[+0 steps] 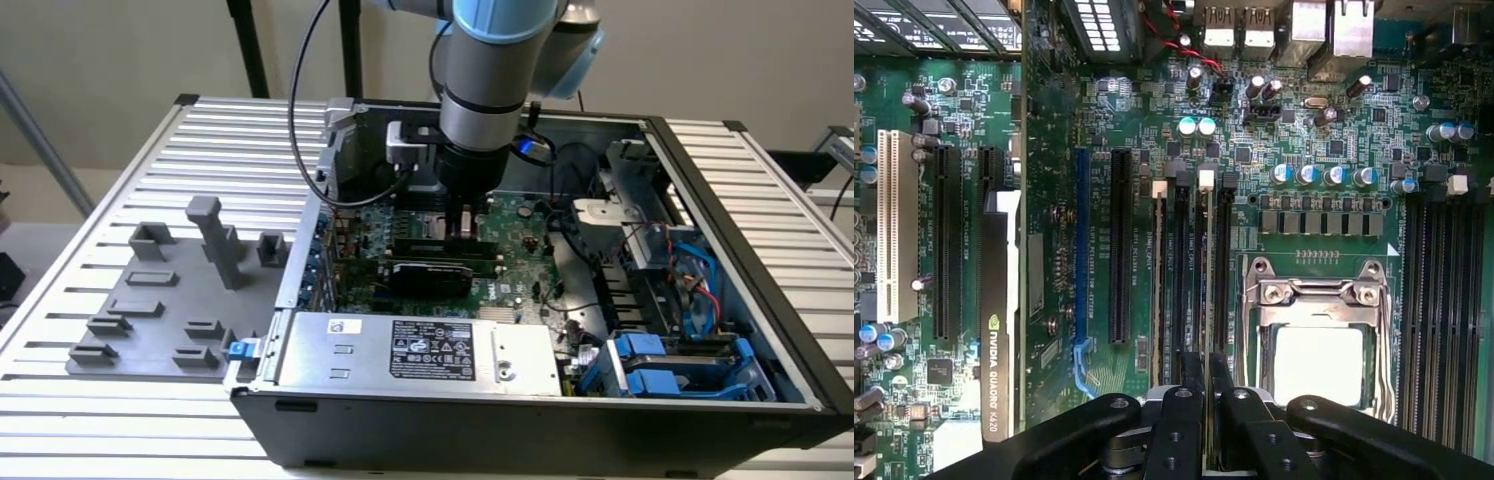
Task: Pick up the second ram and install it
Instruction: 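Insert the second ram into the second slot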
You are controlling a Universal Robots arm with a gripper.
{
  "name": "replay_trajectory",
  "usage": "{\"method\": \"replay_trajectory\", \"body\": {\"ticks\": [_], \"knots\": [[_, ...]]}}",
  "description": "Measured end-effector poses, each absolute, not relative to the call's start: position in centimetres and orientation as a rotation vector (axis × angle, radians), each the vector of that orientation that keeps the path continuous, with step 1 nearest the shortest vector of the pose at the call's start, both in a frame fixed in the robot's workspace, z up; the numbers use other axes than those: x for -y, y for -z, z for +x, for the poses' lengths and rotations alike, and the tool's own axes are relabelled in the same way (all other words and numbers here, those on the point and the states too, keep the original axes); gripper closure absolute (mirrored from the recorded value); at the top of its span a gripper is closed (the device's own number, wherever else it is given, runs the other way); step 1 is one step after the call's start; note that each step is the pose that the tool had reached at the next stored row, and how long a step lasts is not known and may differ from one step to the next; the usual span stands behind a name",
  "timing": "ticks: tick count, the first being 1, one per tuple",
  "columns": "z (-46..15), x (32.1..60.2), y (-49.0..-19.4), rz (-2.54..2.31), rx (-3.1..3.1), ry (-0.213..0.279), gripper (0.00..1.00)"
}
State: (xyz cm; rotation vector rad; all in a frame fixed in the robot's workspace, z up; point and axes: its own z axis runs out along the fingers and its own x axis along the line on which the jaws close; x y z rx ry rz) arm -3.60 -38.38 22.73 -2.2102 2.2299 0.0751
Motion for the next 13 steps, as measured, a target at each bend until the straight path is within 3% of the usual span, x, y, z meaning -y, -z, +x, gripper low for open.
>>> {"method": "replay_trajectory", "body": {"ticks": [13], "knots": [[-3.65,38.24,-22.46,-2.209,-2.231,-0.075,0.86]]}}
